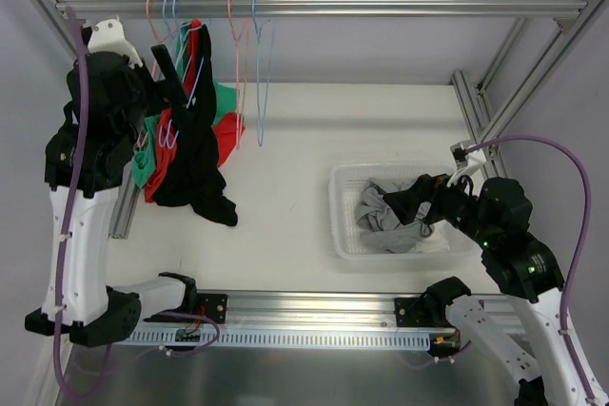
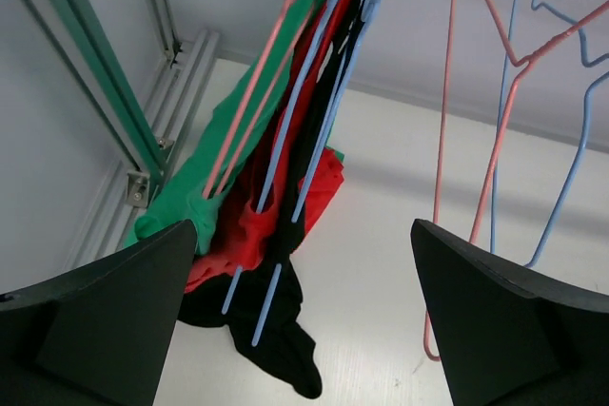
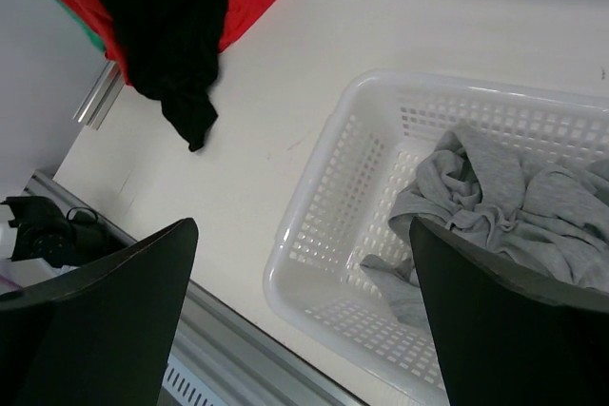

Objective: Remove the tank top from the hanger

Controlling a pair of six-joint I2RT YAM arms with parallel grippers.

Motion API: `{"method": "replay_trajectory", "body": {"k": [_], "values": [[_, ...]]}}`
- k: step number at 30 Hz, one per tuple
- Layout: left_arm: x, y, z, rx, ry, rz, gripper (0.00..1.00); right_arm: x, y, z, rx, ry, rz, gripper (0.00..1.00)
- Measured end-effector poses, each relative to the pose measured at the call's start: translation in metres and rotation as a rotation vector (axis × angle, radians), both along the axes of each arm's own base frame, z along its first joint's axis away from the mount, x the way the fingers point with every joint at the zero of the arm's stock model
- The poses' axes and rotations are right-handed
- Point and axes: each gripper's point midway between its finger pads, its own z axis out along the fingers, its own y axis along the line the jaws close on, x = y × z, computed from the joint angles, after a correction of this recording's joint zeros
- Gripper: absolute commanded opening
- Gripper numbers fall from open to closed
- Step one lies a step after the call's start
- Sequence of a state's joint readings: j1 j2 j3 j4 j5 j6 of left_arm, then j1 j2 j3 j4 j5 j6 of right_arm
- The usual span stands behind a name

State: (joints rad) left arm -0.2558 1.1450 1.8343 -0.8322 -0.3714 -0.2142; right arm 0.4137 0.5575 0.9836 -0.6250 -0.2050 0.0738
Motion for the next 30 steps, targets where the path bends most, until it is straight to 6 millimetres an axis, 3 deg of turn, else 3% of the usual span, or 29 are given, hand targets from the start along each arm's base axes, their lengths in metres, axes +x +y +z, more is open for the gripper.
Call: {"method": "replay_trajectory", "body": {"k": [5,7,14,18,20,26,27,30], "values": [[0.035,-0.007,-0.012,0.021,0.076,-0.044,0.93,-0.012,0.007,0.002,0.020,0.005,0.064,1.00],[0.045,-0.013,-0.020,0.034,0.111,-0.079,0.84,-0.015,0.009,0.002,0.027,0.003,0.082,0.99],[0.080,-0.012,-0.040,0.102,0.191,-0.091,0.69,-0.021,0.014,-0.006,0.033,0.028,0.123,0.99],[0.094,-0.014,-0.048,0.120,0.216,-0.110,0.55,-0.023,0.017,-0.010,0.035,0.042,0.138,1.00],[0.099,-0.016,-0.053,0.128,0.229,-0.122,0.44,-0.023,0.017,-0.011,0.037,0.044,0.143,0.99],[0.109,-0.023,-0.066,0.126,0.263,-0.153,0.29,-0.023,0.019,-0.013,0.044,0.053,0.146,1.00],[0.110,-0.023,-0.067,0.126,0.266,-0.156,0.17,-0.023,0.019,-0.013,0.046,0.054,0.147,0.99],[0.110,-0.025,-0.068,0.122,0.269,-0.164,0.03,-0.022,0.021,-0.015,0.056,0.058,0.152,0.99]]}}
